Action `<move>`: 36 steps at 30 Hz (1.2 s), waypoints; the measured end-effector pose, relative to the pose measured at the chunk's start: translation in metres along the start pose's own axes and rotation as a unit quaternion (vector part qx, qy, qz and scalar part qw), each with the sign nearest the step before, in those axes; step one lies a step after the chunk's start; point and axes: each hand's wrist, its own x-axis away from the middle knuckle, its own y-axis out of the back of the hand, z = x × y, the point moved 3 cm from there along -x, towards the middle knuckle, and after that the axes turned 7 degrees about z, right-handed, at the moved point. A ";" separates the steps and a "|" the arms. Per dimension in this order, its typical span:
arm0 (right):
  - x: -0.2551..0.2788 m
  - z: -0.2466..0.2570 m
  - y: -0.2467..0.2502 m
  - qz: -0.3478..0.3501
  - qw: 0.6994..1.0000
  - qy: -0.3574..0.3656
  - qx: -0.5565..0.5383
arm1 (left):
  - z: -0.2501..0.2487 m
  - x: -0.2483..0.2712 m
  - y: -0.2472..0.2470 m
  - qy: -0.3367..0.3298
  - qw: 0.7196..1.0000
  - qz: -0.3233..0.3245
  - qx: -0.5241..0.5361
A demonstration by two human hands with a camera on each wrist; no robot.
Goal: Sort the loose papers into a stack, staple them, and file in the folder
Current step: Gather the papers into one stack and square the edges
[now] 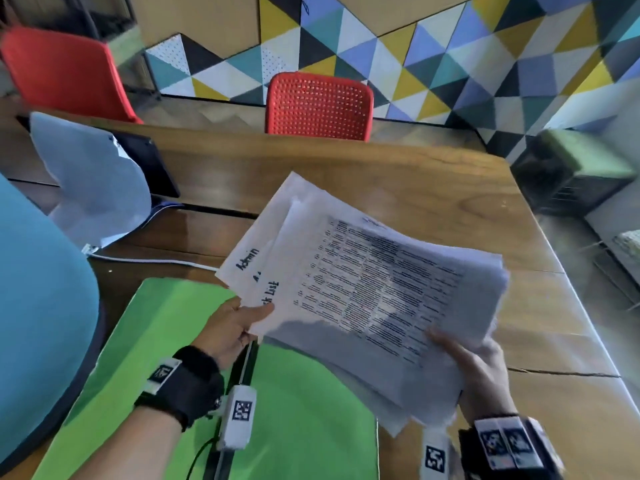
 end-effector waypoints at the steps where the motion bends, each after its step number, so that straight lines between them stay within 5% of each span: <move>1: -0.002 -0.003 -0.001 -0.004 1.000 0.009 0.020 | 0.005 0.000 0.000 -0.001 1.000 -0.002 -0.001; 10: 0.009 -0.021 0.014 -0.067 0.997 0.040 0.006 | -0.009 0.016 0.037 -0.101 0.989 0.023 -0.108; 16: 0.011 -0.009 -0.002 0.025 0.999 0.008 0.044 | -0.023 0.007 0.040 -0.089 0.966 0.096 -0.224; 21: 0.010 0.001 -0.007 0.035 0.998 0.042 -0.012 | -0.007 -0.006 0.025 -0.117 0.978 0.039 -0.169; 25: 0.010 -0.021 -0.006 0.014 1.000 0.002 0.027 | 0.023 -0.015 -0.004 -0.087 0.987 0.009 -0.138; 29: 0.005 -0.027 -0.010 -0.058 0.988 0.036 0.142 | 0.032 -0.014 -0.033 -0.089 0.982 0.003 -0.166; 33: 0.008 -0.007 0.000 -0.146 0.944 0.097 0.280 | 0.004 0.005 -0.030 -0.127 0.981 -0.001 -0.148; 36: 0.013 0.004 0.002 -0.120 0.939 0.118 0.300 | -0.011 0.016 -0.011 -0.172 0.974 0.009 -0.145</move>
